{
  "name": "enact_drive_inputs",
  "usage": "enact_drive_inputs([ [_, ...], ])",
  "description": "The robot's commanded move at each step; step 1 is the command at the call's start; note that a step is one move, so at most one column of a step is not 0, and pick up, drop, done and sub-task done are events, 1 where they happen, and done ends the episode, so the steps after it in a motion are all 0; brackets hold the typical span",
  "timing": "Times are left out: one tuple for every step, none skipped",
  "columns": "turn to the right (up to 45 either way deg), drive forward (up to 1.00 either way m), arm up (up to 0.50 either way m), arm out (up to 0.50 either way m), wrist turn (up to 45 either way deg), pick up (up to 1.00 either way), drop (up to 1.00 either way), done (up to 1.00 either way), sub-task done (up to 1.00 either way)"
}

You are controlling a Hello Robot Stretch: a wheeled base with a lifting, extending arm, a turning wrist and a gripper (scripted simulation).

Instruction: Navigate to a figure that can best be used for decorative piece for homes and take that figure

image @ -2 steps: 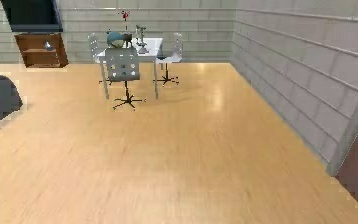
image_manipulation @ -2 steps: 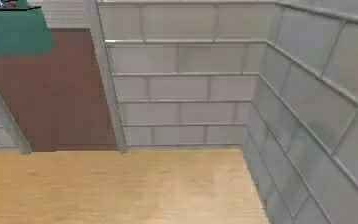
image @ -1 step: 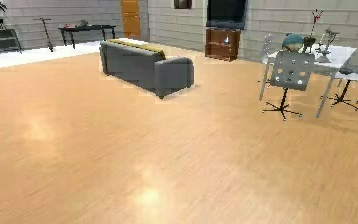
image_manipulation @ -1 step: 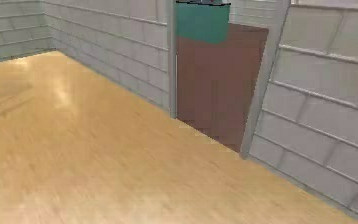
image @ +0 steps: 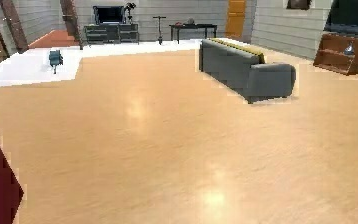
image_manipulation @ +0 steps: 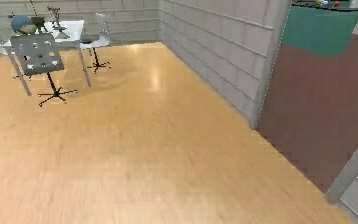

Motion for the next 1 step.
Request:
enact_drive_inputs([
  [0.0, 1.0, 0.0, 0.0, 0.0, 0.0, 0.0, 0.0, 0.0],
])
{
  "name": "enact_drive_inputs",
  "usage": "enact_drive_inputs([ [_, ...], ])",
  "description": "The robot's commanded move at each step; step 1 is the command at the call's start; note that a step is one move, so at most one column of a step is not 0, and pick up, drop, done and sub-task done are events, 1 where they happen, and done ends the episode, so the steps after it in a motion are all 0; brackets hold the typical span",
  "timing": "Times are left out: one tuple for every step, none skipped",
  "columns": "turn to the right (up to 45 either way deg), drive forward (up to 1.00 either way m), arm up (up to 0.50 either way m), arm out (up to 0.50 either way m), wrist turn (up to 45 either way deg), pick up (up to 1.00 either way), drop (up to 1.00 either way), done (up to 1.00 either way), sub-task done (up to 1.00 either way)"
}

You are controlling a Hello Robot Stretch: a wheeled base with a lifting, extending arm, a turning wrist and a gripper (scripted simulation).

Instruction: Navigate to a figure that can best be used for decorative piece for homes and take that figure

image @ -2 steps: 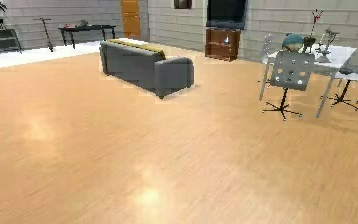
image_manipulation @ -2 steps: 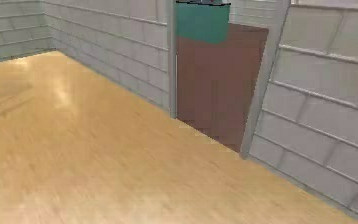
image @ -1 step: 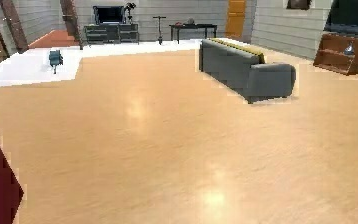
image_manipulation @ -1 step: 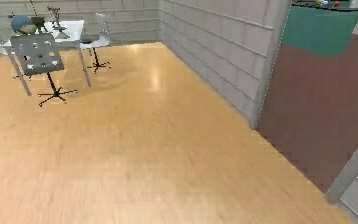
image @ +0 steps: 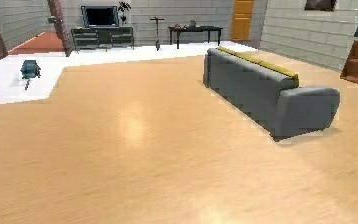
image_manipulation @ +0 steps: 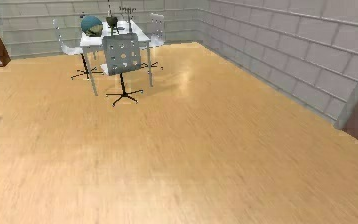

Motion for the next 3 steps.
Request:
enact_drive_inputs([
  [-3.0, 0.0, 0.0, 0.0, 0.0, 0.0, 0.0, 0.0, 0.0],
  [0.0, 1.0, 0.0, 0.0, 0.0, 0.0, 0.0, 0.0, 0.0],
  [0.0, 1.0, 0.0, 0.0, 0.0, 0.0, 0.0, 0.0, 0.0],
])
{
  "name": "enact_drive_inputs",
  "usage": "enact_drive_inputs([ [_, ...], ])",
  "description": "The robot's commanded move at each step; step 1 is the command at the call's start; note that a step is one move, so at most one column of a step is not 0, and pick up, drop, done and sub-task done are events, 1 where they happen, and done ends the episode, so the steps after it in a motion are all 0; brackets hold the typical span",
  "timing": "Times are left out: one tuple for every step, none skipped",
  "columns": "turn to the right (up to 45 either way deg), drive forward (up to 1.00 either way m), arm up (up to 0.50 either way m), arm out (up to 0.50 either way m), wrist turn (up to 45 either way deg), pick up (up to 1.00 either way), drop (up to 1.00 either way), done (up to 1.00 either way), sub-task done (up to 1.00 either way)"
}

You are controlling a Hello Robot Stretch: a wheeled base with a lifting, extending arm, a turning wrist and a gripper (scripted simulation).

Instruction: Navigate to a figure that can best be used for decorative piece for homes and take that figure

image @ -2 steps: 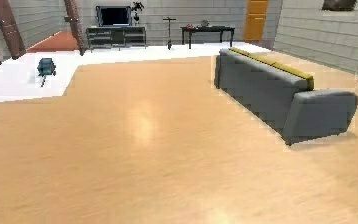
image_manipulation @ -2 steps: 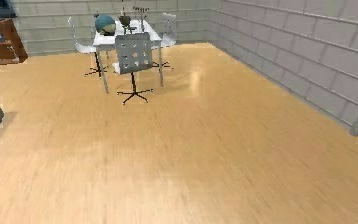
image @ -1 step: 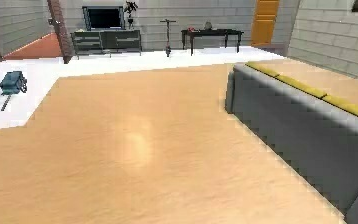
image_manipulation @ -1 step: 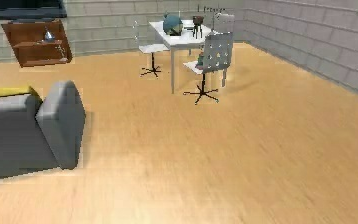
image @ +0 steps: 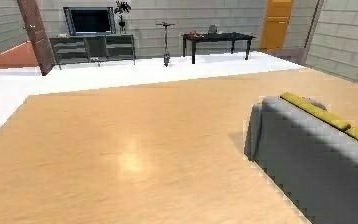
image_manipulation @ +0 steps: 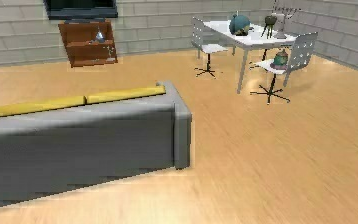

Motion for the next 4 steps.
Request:
enact_drive_inputs([
  [0.0, 1.0, 0.0, 0.0, 0.0, 0.0, 0.0, 0.0, 0.0],
  [0.0, 0.6, 0.0, 0.0, 0.0, 0.0, 0.0, 0.0, 0.0],
  [0.0, 1.0, 0.0, 0.0, 0.0, 0.0, 0.0, 0.0, 0.0],
  [0.0, 1.0, 0.0, 0.0, 0.0, 0.0, 0.0, 0.0, 0.0],
])
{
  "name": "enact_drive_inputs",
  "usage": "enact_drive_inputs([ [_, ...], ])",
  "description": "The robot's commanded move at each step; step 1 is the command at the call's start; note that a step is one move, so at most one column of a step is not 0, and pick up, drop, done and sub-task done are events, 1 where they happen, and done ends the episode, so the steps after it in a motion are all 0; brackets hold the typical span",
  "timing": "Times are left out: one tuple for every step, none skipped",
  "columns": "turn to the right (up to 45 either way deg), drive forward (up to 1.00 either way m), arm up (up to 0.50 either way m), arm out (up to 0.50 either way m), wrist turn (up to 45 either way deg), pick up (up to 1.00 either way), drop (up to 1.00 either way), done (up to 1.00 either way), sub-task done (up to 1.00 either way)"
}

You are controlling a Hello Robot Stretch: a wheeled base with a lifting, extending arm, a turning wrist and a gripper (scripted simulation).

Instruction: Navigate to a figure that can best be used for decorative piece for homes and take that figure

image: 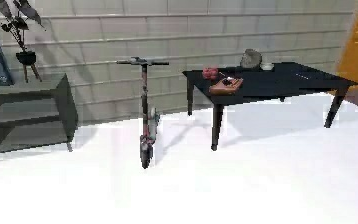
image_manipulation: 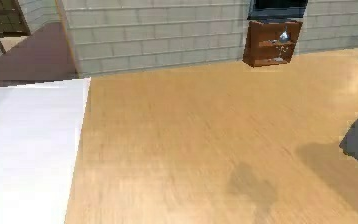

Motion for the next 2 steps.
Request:
enact_drive_inputs([
  [0.0, 0.95, 0.0, 0.0, 0.0, 0.0, 0.0, 0.0, 0.0],
  [42.0, 0.0, 0.0, 0.0, 0.0, 0.0, 0.0, 0.0, 0.0],
])
